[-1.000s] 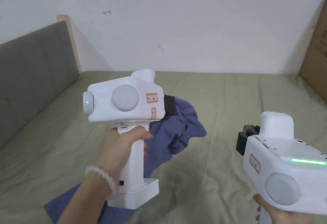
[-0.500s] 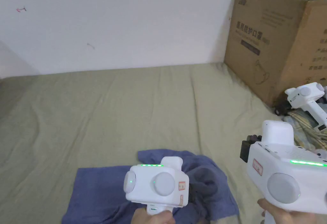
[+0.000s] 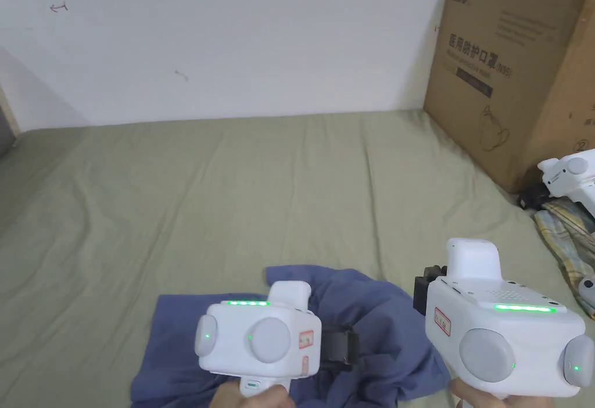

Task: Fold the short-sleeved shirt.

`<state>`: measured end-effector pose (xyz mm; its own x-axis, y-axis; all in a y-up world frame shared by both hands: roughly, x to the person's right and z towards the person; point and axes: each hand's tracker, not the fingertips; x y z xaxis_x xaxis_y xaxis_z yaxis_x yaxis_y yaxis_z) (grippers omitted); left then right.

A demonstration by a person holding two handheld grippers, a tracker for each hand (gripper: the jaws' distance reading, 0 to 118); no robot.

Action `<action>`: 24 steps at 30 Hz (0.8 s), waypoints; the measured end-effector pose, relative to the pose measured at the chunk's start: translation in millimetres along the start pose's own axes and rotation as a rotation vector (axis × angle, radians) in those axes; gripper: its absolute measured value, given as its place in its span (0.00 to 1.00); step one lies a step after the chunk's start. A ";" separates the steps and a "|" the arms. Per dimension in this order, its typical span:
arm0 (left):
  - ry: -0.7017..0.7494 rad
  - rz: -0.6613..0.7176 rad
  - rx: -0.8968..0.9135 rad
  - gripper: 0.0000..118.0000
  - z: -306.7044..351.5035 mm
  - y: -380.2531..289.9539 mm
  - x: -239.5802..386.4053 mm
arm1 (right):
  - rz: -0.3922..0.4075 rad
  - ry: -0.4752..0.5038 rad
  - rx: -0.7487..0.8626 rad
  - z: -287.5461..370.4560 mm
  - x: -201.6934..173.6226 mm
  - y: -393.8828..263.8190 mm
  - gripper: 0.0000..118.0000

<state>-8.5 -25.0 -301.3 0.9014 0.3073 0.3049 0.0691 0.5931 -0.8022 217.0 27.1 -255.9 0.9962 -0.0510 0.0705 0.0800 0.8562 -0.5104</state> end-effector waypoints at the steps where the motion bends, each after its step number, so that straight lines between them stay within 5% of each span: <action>1: 0.001 0.017 0.028 0.90 10.9 2.2 -9.4 | 0.006 0.010 -0.003 -1.1 -4.3 0.3 0.01; 3: 0.031 0.056 0.083 0.63 32.4 1.1 -31.4 | 0.019 0.022 -0.007 -2.8 -12.6 0.2 0.01; 5: 0.100 0.099 0.080 0.10 46.5 -5.5 -56.0 | 0.028 0.040 -0.013 -6.7 -19.4 -1.1 0.01; 6: 0.127 0.104 0.071 0.03 48.9 -10.8 -68.0 | 0.028 0.043 -0.018 -9.5 -23.0 -1.7 0.01; 17: 0.207 0.198 0.005 0.00 26.2 -15.4 -157.0 | 0.061 0.059 -0.119 -62.7 -49.6 -10.1 0.01; 18: 0.216 0.197 0.005 0.05 23.3 -5.6 -163.1 | 0.062 0.058 -0.126 -67.8 -49.8 -8.9 0.01; 19: 0.221 0.200 0.010 0.19 19.7 4.1 -172.5 | 0.063 0.058 -0.133 -73.9 -49.7 -7.6 0.01; 21: 0.238 0.203 -0.012 0.83 7.8 25.3 -191.8 | 0.061 0.051 -0.147 -86.5 -48.6 -5.2 0.01; 22: 0.260 0.203 -0.028 0.96 0.3 37.1 -199.1 | 0.060 0.048 -0.150 -93.1 -48.3 -3.8 0.01; 24: 0.287 0.189 0.007 0.92 -10.7 54.8 -212.0 | 0.054 0.043 -0.160 -104.3 -47.4 -0.9 0.01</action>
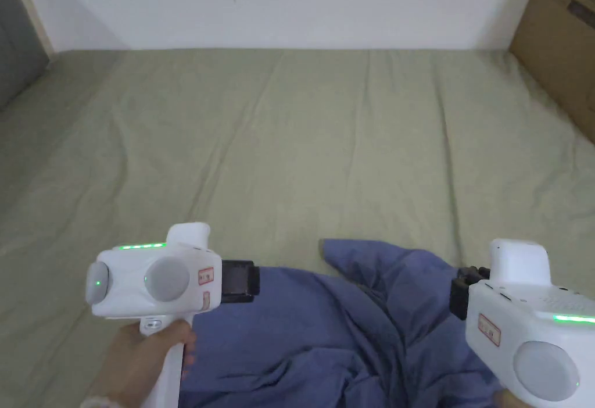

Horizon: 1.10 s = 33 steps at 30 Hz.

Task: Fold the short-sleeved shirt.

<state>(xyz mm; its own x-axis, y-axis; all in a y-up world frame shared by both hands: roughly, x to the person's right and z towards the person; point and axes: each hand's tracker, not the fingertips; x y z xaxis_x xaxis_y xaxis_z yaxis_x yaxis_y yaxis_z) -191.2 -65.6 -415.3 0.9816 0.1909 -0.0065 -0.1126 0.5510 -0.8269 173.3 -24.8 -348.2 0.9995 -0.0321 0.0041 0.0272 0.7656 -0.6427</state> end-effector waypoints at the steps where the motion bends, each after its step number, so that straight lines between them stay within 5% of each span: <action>1: 0.017 0.004 -0.018 0.92 -12.2 10.0 -4.3 | -0.003 -0.001 -0.006 -5.6 0.8 2.1 0.01; 3: 0.027 0.027 -0.054 0.89 -33.2 22.9 -12.0 | -0.006 -0.004 -0.024 -15.8 2.3 5.4 0.01; 6: 0.051 0.028 -0.116 0.62 -58.4 23.0 -13.8 | 0.008 -0.007 -0.036 -26.0 5.1 6.0 0.01; 9: 0.053 -0.020 -0.092 0.54 -62.1 11.5 -5.8 | 0.021 -0.012 -0.051 -32.9 10.2 3.1 0.01; 11: 0.085 -0.138 -0.072 0.31 -53.1 7.8 0.2 | 0.018 -0.017 -0.065 -37.5 14.0 1.8 0.01; 14: 0.091 -0.102 -0.077 0.05 -47.3 11.8 2.5 | 0.019 -0.020 -0.081 -41.7 19.6 3.3 0.01; 19: 0.091 -0.132 -0.049 0.05 -27.5 17.6 14.1 | -0.001 0.098 -0.152 -53.9 36.3 33.8 0.15; 21: 0.079 -0.136 -0.039 0.05 -20.0 19.8 15.9 | 0.015 0.102 -0.168 -67.3 41.9 48.5 0.57; 22: 0.076 -0.130 -0.031 0.05 -17.8 21.2 16.2 | 0.016 0.097 -0.157 -75.9 44.9 53.8 0.67; 27: 0.059 -0.120 -0.019 0.05 -8.4 26.1 15.3 | 0.053 0.152 -0.316 -133.3 56.7 69.6 0.68; 30: 0.052 -0.106 -0.013 0.05 -6.1 26.0 13.1 | 0.074 0.099 -0.459 -168.0 54.4 55.8 0.67; 33: 0.047 -0.096 -0.019 0.05 -7.8 26.6 9.5 | 0.230 0.071 -0.450 -185.4 44.9 34.5 0.64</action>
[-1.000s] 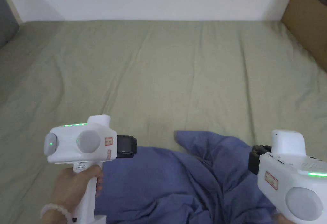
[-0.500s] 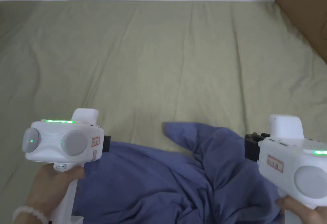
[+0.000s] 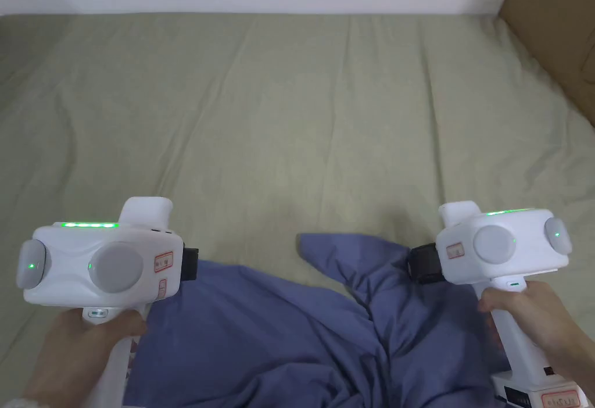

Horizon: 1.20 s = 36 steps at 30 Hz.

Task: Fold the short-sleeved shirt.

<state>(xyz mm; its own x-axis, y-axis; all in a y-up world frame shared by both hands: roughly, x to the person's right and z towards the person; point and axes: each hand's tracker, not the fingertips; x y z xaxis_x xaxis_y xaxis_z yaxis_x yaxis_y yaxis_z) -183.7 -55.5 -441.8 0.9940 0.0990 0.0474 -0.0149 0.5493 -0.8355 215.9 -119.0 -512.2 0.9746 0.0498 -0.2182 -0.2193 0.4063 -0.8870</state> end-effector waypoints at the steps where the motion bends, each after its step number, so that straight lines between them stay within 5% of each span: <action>1: 0.001 0.000 -0.005 0.05 0.0 -0.2 0.5 | -0.004 -0.019 0.013 4.7 -4.0 1.6 0.63; 4: 0.000 0.001 -0.004 0.05 4.3 -0.8 -2.4 | -0.005 -0.026 0.014 11.4 -14.5 0.8 0.44; 6: -0.004 0.013 0.000 0.05 8.0 -0.9 -4.1 | 0.049 -0.087 0.024 16.9 -21.7 -0.6 0.03; 8: -0.001 0.021 0.001 0.05 14.7 -0.5 -4.9 | 0.076 -0.175 0.063 30.8 -27.6 -6.4 0.03; 12: 0.009 0.003 0.017 0.05 34.7 -0.3 -2.0 | 0.008 -0.060 0.044 54.7 -23.1 -10.6 0.03; 21: 0.093 -0.027 0.164 0.05 124.7 16.6 -5.2 | -0.165 -0.028 0.312 197.3 26.7 15.1 0.03; 36: 0.300 -0.042 0.488 0.05 283.7 160.3 -44.8 | -0.267 -0.129 0.662 399.3 72.5 121.0 0.03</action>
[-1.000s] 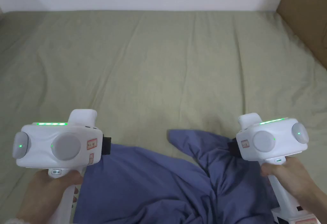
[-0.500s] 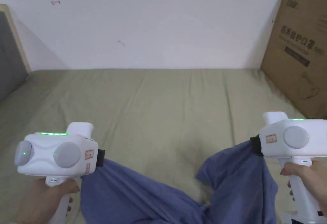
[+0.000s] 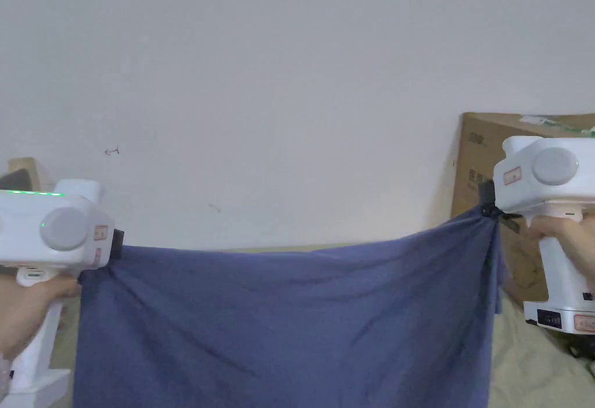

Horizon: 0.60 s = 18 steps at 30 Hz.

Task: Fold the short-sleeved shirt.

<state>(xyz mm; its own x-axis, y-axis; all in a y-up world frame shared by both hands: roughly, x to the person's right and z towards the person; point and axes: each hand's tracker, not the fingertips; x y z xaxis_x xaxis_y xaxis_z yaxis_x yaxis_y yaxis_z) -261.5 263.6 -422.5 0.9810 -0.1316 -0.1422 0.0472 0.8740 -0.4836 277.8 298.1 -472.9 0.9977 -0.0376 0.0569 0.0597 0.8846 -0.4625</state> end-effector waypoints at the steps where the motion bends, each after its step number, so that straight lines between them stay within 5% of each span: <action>1: 0.000 0.011 0.019 0.05 -4.5 13.5 -4.3 | -0.003 0.005 0.008 -0.7 -2.5 13.5 0.03; 8: 0.055 0.000 0.079 0.05 -65.5 102.2 -14.2 | -0.049 0.024 0.115 -41.8 -22.9 105.1 0.03; 11: 0.088 0.021 0.132 0.05 -94.3 143.0 -14.9 | -0.003 0.006 0.160 -60.4 -41.7 149.9 0.03; 15: 0.088 0.105 0.206 0.05 -124.5 194.8 -22.2 | -0.097 0.041 0.232 -76.2 -46.8 199.4 0.03; 18: 0.111 0.094 0.269 0.05 -133.6 223.5 -23.5 | -0.052 -0.001 0.272 -80.3 -52.6 224.1 0.03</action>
<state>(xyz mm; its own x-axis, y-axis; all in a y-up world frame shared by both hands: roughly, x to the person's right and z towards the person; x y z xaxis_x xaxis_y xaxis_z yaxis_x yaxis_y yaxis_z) -299.1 399.5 -642.6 0.9577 -0.0817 -0.2759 0.0198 0.9753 -0.2199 241.3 461.0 -650.6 0.9934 -0.0861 0.0756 0.0999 0.9739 -0.2039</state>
